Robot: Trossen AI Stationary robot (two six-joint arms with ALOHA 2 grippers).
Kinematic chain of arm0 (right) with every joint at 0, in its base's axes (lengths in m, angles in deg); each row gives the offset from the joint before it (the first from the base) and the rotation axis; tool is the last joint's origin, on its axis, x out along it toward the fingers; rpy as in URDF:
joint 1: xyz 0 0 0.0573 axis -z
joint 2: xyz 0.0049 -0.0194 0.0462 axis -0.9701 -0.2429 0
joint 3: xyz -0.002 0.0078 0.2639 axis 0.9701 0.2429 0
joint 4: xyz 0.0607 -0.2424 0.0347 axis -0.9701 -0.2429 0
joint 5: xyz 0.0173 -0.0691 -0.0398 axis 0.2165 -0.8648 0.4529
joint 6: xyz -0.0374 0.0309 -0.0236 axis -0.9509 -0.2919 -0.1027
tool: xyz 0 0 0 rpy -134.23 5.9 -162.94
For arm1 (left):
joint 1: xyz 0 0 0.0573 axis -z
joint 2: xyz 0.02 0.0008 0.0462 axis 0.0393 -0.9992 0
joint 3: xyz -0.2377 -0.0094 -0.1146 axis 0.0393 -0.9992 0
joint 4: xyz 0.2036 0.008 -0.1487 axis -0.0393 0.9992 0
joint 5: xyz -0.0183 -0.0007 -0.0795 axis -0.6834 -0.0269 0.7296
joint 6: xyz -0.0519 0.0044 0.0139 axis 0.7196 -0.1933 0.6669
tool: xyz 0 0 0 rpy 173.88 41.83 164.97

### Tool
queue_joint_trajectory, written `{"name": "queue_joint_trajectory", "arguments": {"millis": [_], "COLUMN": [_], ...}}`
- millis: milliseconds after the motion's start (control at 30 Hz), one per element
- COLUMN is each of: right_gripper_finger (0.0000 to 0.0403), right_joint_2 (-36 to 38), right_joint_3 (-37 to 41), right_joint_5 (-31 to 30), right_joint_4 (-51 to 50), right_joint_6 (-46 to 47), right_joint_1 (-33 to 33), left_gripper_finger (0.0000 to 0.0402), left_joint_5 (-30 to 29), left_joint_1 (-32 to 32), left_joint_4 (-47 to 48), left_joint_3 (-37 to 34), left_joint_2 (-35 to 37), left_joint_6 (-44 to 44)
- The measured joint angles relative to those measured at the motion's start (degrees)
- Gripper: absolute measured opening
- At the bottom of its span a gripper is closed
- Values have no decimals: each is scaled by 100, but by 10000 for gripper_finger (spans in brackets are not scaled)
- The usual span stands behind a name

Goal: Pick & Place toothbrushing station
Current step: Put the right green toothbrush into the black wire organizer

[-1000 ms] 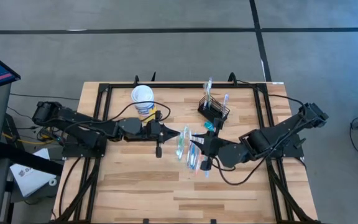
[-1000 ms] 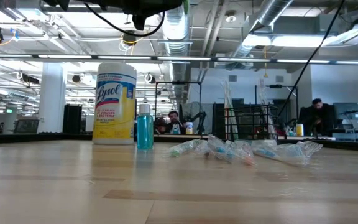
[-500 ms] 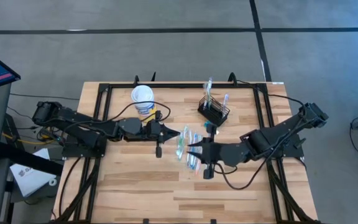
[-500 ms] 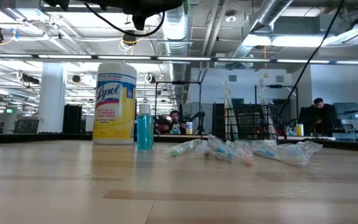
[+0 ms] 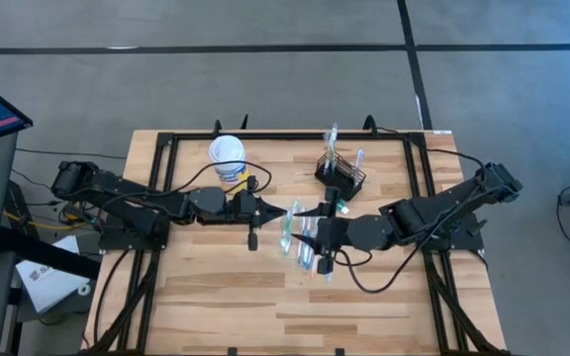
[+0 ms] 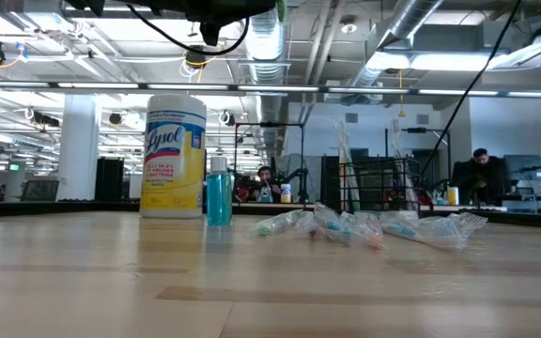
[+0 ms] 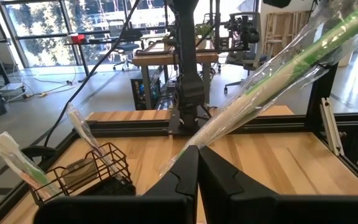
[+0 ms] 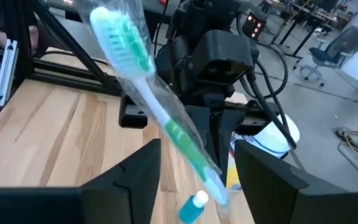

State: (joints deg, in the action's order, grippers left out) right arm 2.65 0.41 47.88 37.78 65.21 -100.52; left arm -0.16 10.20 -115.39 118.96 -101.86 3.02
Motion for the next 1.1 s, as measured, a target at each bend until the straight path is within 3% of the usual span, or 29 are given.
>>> {"name": "queue_joint_trajectory", "arguments": {"millis": [367,533,633,1100], "right_gripper_finger": [194,188,182,98], "right_joint_2": [-61,-438,-658,-761], "right_joint_3": [-2,-22,8,-103], "right_joint_5": [121,235,-4,-414], "right_joint_4": [329,1091,1414,1579], "right_joint_6": [-228,-955,-1350,-1797], "right_joint_1": [1,59,88,-130], "left_gripper_finger": [0,0,0,0], "left_joint_5": [-2,-2,-2,-4], "left_joint_1": [-63,-63,-63,-63], "left_joint_4": [-58,-129,-126,-64], "left_joint_3": [0,0,0,0], "left_joint_2": [0,0,-2,-4], "left_joint_6": [26,28,30,33]}}
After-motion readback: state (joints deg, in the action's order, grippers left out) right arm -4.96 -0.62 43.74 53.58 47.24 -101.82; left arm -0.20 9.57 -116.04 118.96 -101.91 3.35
